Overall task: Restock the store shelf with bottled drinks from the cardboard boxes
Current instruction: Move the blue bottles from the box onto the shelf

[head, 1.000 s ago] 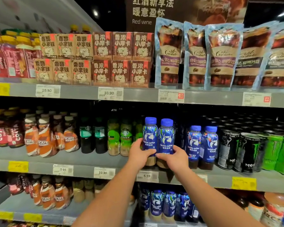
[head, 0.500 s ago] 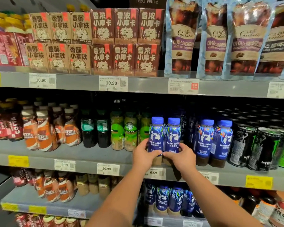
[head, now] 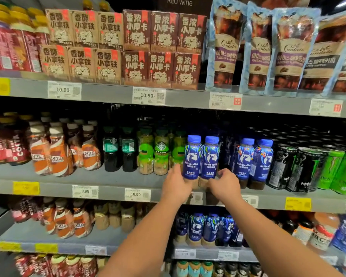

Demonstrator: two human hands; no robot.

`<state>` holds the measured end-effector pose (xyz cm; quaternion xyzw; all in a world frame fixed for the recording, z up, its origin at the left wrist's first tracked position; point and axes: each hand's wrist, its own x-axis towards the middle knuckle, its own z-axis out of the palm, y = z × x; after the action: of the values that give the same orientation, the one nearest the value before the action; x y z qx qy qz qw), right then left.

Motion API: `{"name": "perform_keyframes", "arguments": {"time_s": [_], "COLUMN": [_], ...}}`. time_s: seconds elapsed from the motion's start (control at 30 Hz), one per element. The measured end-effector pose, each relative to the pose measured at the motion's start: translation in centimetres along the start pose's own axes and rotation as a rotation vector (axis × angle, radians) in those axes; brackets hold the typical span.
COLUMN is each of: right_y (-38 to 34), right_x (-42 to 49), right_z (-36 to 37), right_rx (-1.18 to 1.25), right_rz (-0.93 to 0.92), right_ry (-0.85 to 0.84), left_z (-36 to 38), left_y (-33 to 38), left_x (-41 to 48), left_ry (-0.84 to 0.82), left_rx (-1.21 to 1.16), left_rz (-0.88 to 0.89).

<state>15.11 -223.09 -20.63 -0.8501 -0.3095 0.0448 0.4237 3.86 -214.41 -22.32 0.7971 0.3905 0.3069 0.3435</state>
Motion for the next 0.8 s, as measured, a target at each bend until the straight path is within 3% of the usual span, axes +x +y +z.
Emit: {"name": "perform_keyframes", "arguments": {"time_s": [0.1, 0.23, 0.57, 0.8], "right_y": [-1.0, -2.0, 0.2, 5.9], "right_x": [-3.2, -8.1, -16.4, -22.3], "right_z": [-0.8, -0.3, 2.3, 3.6], "right_rx": [-0.322, -0.855, -0.938, -0.898], "right_rz": [-0.077, -0.17, -0.206, -0.262], "right_ry": [-0.107, -0.315, -0.439, -0.591], "left_z": [-2.7, -5.4, -5.3, -1.7], "left_y": [-0.9, -1.8, -5.1, -8.2], "left_x": [-2.1, -5.1, -13.9, -21.4], "left_ry": [-0.07, -0.175, -0.355, -0.478], "left_rx": [0.372, 0.609, 0.83, 0.861], "left_rz": [0.106, 0.193, 0.238, 0.116]}}
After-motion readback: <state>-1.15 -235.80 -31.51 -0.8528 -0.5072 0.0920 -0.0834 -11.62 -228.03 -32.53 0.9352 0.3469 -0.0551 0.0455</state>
